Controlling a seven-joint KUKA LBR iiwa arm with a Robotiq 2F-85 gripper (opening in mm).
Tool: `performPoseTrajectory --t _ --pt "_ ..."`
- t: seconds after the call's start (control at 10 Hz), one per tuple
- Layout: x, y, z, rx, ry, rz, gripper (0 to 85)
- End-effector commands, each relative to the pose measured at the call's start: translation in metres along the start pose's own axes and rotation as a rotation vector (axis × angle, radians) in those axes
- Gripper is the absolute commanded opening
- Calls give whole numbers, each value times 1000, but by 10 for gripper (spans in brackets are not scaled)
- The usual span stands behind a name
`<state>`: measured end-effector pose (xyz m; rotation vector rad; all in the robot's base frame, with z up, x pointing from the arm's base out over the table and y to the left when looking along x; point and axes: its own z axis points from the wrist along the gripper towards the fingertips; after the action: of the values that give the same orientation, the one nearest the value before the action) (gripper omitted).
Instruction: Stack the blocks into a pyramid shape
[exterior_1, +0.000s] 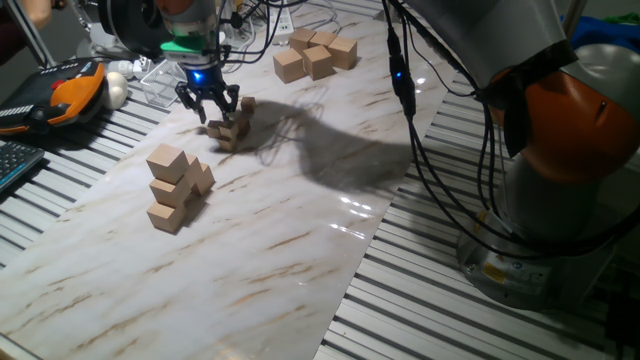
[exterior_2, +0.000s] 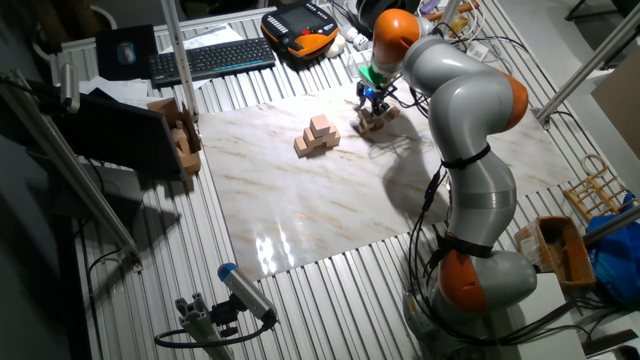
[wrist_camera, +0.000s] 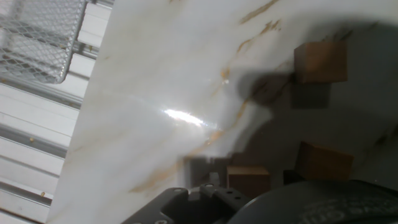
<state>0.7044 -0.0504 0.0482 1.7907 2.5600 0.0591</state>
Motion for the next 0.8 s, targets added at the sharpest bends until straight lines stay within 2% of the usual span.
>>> performPoseTrajectory --t 0.0,0.7 --pt "0 0 1 0 -1 2 510" --pt "1 0 3 -3 -6 5 510"
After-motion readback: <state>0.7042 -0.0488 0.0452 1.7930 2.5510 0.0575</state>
